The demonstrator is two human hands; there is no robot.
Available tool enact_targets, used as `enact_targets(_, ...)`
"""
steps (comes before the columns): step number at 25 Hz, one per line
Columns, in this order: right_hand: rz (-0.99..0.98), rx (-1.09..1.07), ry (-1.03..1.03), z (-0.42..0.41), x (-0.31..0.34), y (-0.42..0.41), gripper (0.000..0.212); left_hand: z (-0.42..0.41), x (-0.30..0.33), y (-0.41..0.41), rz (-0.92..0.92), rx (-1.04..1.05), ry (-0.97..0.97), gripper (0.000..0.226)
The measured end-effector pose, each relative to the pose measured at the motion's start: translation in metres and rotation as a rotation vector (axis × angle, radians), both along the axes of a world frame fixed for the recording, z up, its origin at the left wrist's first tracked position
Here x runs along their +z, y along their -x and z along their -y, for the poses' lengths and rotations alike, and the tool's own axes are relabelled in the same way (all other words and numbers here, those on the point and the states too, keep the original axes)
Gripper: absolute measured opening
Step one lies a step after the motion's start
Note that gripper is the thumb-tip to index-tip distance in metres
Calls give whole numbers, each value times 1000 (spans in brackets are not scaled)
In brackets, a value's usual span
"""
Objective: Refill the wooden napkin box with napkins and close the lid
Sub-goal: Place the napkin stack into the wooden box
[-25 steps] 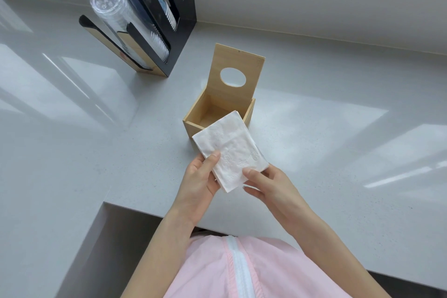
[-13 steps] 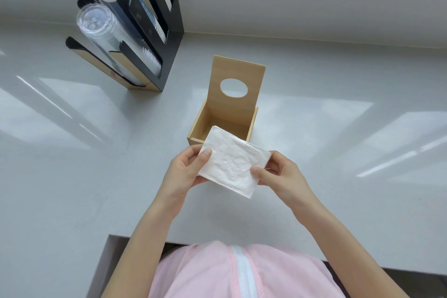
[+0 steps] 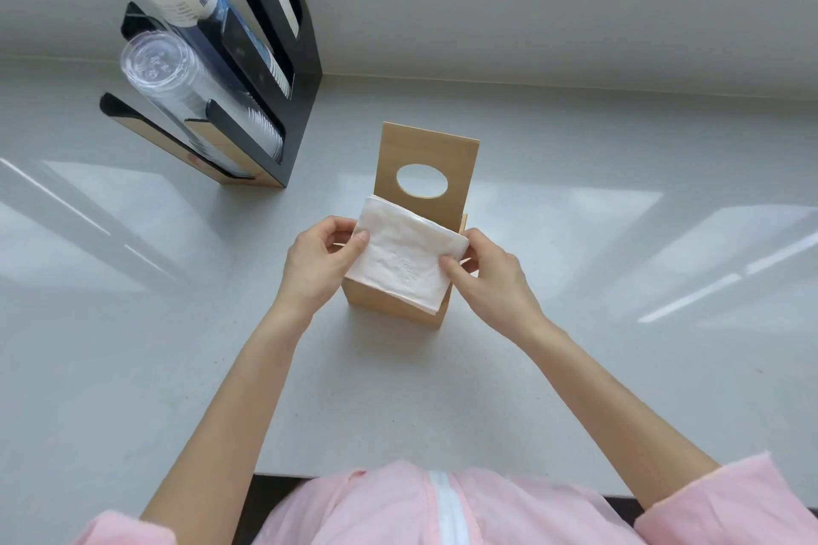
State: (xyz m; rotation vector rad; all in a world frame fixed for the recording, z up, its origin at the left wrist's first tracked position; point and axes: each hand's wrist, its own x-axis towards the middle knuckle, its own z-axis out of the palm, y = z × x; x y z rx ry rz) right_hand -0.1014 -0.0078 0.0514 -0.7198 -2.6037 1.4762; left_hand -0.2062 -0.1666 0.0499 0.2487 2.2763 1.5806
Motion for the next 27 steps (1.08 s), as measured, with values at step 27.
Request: enact_targets(27, 335, 531, -1038, -11, 8, 60, 39, -49, -4, -4, -748, -461, 1106, 18)
